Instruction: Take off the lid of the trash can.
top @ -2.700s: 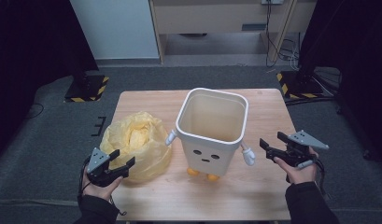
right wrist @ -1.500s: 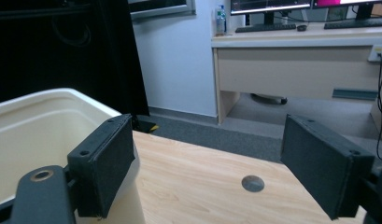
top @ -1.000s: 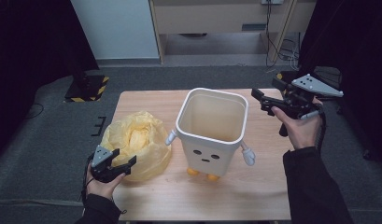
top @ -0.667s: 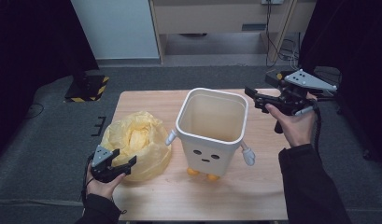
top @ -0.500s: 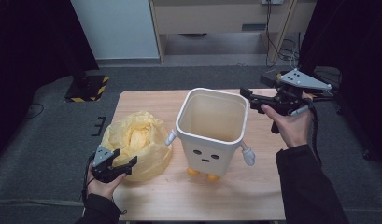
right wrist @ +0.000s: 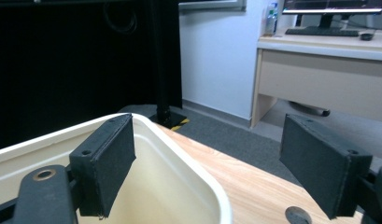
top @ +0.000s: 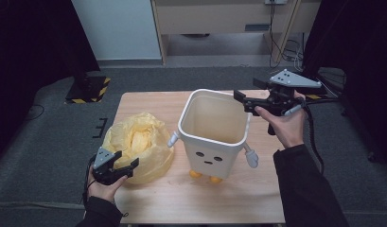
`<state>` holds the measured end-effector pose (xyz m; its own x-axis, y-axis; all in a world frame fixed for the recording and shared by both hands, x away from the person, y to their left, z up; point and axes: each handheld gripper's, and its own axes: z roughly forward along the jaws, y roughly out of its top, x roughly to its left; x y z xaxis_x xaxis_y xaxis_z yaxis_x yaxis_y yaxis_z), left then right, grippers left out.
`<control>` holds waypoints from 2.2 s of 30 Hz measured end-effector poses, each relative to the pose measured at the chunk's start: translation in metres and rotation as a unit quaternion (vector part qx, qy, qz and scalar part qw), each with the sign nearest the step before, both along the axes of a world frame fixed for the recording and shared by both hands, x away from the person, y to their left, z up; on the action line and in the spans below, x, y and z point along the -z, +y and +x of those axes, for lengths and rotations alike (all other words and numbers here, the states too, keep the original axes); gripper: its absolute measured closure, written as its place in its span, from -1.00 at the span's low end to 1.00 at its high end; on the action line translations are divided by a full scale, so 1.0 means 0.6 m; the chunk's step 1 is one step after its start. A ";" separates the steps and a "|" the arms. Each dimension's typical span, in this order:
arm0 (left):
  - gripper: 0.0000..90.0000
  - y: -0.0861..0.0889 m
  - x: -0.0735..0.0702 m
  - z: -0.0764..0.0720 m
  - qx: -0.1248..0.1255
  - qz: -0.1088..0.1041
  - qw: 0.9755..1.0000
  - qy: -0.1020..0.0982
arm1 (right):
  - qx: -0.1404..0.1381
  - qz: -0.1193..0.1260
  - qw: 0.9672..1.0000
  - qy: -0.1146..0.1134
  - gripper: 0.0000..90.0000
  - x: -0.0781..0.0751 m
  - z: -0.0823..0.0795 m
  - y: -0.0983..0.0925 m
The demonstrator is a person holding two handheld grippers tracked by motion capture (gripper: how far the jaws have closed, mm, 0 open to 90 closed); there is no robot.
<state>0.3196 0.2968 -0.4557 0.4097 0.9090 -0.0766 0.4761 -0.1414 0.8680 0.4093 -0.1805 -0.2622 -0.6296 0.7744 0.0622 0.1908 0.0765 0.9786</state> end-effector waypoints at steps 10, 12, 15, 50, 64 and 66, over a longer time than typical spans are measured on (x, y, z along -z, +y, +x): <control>-0.51 -0.001 -0.001 0.000 0.002 0.005 1.000 -0.001 | -0.034 -0.022 0.999 0.033 -0.48 0.012 0.016 0.025; -0.51 -0.002 -0.001 0.000 0.002 0.005 1.000 -0.001 | -0.038 -0.020 0.998 0.040 -0.47 0.017 0.023 0.028; -0.51 -0.001 0.000 0.001 0.000 0.005 1.000 0.000 | -0.042 -0.026 0.998 0.045 -0.43 0.022 0.031 0.031; -0.51 -0.002 0.000 0.001 0.003 0.008 1.000 0.001 | -0.074 -0.042 0.991 0.103 0.41 0.061 0.073 0.035; -0.51 -0.002 0.000 0.001 0.003 0.008 1.000 0.002 | -0.081 -0.029 0.990 0.108 0.43 0.061 0.074 0.033; -0.51 -0.002 0.000 0.001 0.003 0.008 1.000 0.003 | -0.082 -0.026 0.990 0.110 0.44 0.060 0.074 0.033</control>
<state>0.3204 0.2955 -0.4559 0.4153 0.9074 -0.0647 0.4795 -0.1579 0.8633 0.4538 -0.1608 -0.2982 -0.7231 0.6683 0.1744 0.3790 0.1728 0.9091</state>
